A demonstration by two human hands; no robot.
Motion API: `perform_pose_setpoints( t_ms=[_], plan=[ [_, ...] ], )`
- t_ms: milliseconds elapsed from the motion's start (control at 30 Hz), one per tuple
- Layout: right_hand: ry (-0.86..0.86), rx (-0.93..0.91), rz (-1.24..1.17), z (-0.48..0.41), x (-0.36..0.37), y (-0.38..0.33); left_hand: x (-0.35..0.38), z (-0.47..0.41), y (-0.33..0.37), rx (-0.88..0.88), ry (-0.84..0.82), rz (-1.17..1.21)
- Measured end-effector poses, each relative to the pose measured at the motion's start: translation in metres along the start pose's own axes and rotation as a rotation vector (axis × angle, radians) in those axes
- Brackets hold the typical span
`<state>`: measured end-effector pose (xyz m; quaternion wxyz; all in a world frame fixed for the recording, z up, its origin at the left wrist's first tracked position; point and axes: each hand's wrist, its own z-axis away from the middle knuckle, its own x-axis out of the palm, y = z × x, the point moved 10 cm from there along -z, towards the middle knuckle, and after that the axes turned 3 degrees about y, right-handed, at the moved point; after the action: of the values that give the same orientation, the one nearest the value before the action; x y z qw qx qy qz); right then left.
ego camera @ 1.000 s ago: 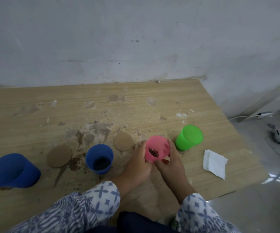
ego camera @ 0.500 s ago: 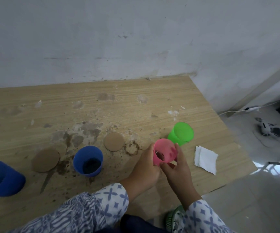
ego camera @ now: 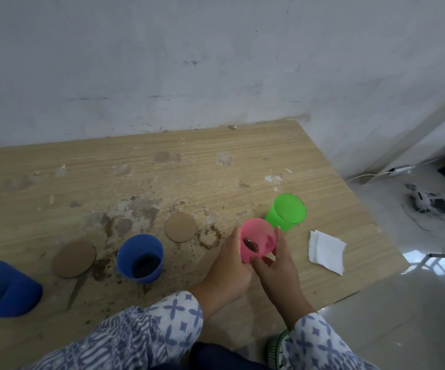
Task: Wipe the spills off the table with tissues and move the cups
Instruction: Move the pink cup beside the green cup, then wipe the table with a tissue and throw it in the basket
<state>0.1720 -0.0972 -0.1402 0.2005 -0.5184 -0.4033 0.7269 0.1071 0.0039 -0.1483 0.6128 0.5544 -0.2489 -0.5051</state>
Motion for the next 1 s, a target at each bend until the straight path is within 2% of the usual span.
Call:
perform_pose_setpoints(
  t_ms=[233,367,533,633,800,1000],
  plan=[
    [0.004,-0.012,-0.038,0.0,0.001,-0.005,-0.003,0.0,-0.003,0.003,0.0,-0.014],
    [0.039,0.006,-0.09,0.003,-0.002,-0.002,-0.009,0.011,0.006,0.051,0.056,-0.033],
    [0.076,0.033,-0.101,0.011,-0.007,0.004,-0.032,0.037,0.048,0.281,0.28,-0.09],
    [0.103,0.035,-0.096,0.015,-0.019,0.004,-0.029,0.05,0.074,0.448,0.304,-0.101],
    [0.163,0.003,-0.07,0.018,-0.048,0.003,0.004,0.059,0.098,0.559,0.16,-0.093],
    [0.228,-0.001,0.037,0.004,-0.086,0.026,0.066,0.045,0.097,0.52,-0.096,-0.216]
  ],
)
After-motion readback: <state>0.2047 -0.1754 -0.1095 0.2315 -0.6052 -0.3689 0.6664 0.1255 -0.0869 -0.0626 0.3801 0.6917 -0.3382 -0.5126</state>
